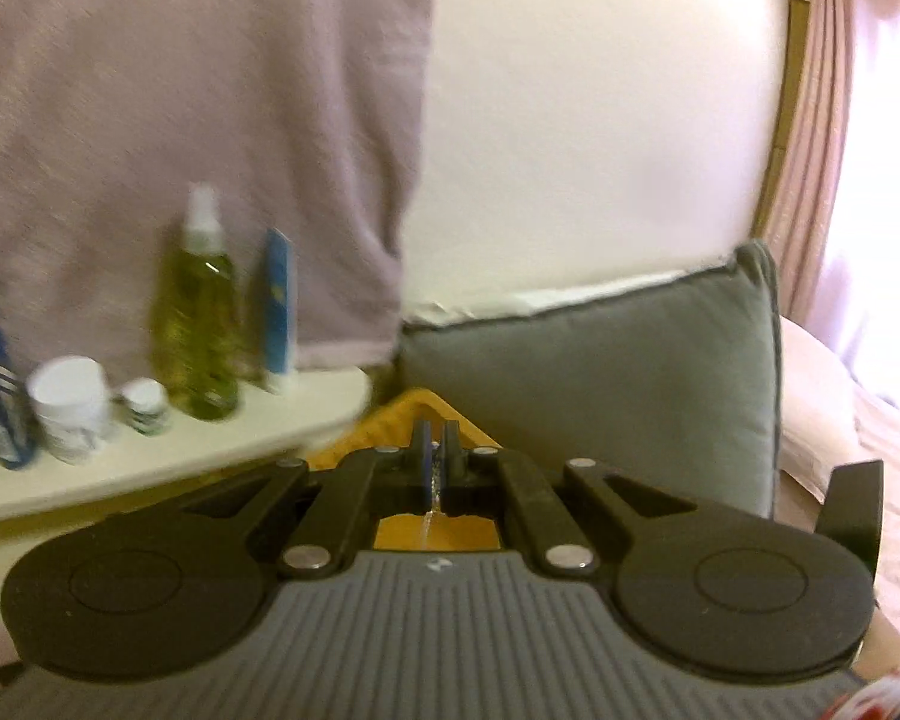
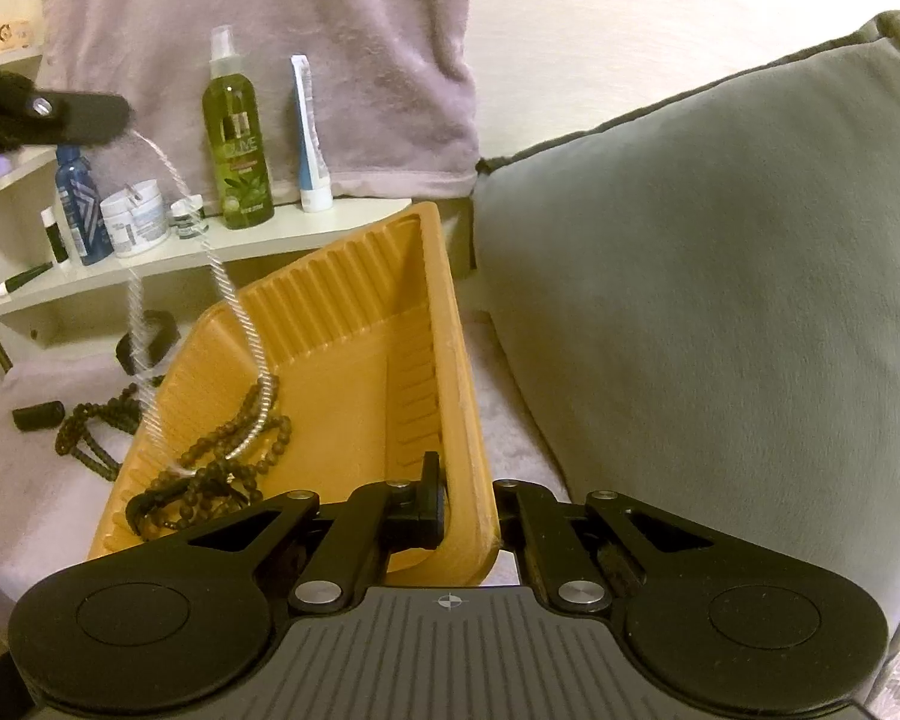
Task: Organize jewelry
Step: 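Lift the pearl strand high and lower it into the orange tray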
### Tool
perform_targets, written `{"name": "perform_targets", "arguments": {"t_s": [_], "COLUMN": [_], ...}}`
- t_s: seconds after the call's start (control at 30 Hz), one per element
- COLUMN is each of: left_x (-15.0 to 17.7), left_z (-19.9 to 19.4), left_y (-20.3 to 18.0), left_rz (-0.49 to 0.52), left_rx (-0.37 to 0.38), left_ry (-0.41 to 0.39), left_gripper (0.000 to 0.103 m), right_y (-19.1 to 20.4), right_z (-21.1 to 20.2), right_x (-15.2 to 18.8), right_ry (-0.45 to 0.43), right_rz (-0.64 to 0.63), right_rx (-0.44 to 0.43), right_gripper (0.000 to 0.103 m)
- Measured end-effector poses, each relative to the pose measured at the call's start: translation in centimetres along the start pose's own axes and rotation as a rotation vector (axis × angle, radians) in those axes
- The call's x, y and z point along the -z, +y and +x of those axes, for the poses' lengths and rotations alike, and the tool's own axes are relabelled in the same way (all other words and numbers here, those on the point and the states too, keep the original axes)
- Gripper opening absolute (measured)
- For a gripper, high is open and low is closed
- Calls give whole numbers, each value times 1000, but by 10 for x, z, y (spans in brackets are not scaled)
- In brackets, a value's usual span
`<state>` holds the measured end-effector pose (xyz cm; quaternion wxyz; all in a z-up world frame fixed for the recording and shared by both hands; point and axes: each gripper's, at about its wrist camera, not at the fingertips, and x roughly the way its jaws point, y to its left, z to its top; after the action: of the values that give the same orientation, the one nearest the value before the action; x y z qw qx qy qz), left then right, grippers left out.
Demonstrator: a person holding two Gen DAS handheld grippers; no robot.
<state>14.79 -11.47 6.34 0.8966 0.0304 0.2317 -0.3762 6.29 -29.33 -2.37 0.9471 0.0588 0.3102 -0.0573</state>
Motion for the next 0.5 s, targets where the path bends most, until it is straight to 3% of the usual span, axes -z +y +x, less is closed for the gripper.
{"name": "perform_targets", "arguments": {"t_s": [0.27, 0.5], "left_x": [20, 28], "left_z": [31, 20], "left_y": [-4, 10], "left_rz": [-21, -42], "left_rx": [30, -26], "left_ry": [103, 98], "left_gripper": [2, 6], "right_y": [-3, -4], "right_z": [1, 2], "right_x": [0, 0], "right_ry": [2, 4], "right_rz": [12, 15], "right_rx": [-3, -5], "right_gripper": [5, 5]}}
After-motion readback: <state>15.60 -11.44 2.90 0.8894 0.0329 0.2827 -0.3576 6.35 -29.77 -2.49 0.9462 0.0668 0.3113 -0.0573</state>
